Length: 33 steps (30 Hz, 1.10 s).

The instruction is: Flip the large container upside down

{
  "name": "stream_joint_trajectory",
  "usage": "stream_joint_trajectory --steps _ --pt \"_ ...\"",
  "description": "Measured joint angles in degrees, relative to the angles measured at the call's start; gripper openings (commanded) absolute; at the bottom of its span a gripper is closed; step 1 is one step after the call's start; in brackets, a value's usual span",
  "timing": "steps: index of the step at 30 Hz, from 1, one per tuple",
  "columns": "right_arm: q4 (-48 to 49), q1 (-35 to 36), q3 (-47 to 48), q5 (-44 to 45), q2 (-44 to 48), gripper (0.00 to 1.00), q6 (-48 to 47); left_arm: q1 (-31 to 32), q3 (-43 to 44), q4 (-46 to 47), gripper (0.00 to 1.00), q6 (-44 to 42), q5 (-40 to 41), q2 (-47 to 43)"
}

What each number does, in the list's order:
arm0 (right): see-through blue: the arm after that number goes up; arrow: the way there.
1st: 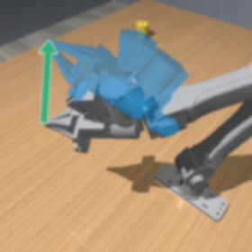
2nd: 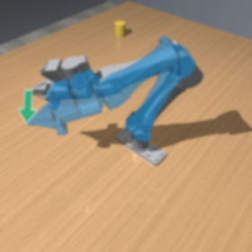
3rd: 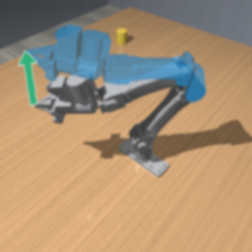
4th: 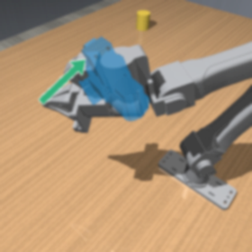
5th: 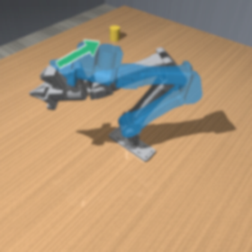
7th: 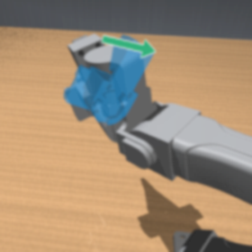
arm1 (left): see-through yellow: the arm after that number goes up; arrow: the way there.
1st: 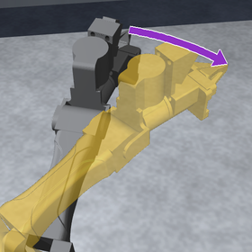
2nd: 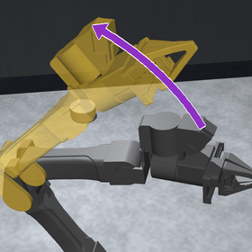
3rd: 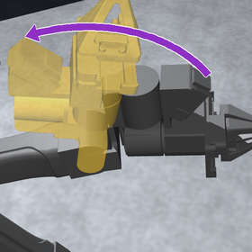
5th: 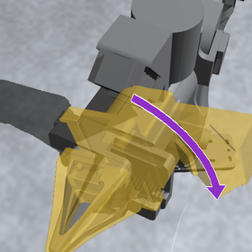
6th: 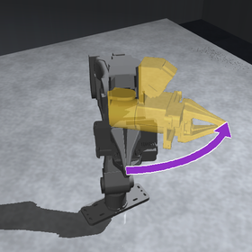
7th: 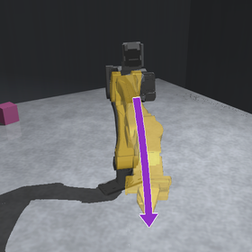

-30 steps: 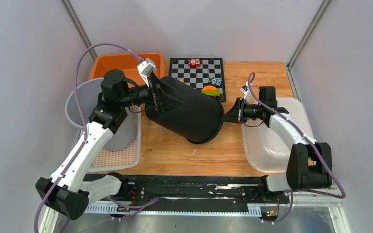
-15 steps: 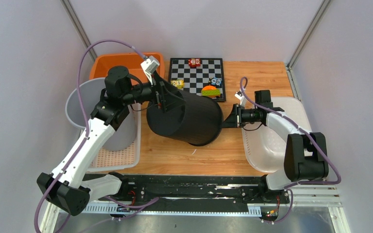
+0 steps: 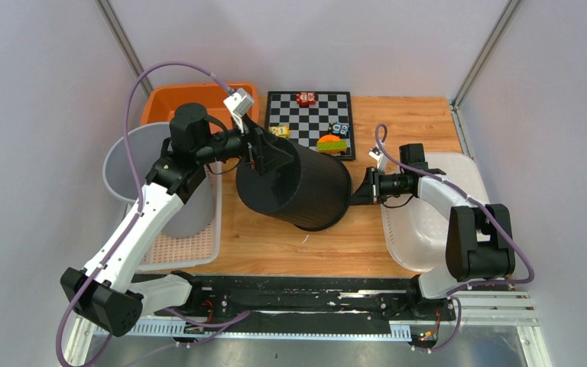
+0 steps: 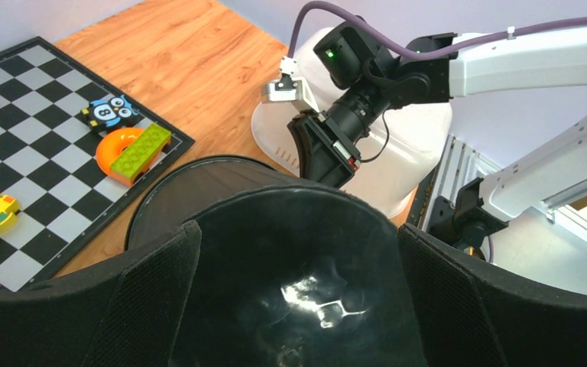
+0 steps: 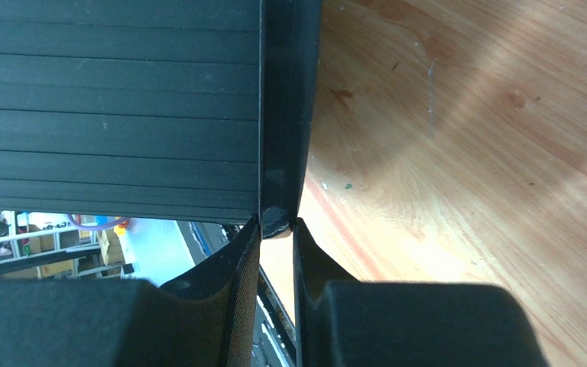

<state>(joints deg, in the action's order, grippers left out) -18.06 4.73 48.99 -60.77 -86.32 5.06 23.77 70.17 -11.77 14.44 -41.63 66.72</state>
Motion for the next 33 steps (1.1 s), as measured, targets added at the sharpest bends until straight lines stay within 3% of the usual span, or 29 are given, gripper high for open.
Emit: stream_joint_trajectory --steps 17,33 --pt "-1.46 -0.07 1.55 6.40 -2.34 0.08 -0.28 0.28 -3.45 2.12 1.00 -3.63 0.96 2.58" --pt "-1.68 -0.26 2.16 5.57 -2.67 0.09 -1.68 2.51 -6.32 3.91 1.00 -5.51 1.09 3.74"
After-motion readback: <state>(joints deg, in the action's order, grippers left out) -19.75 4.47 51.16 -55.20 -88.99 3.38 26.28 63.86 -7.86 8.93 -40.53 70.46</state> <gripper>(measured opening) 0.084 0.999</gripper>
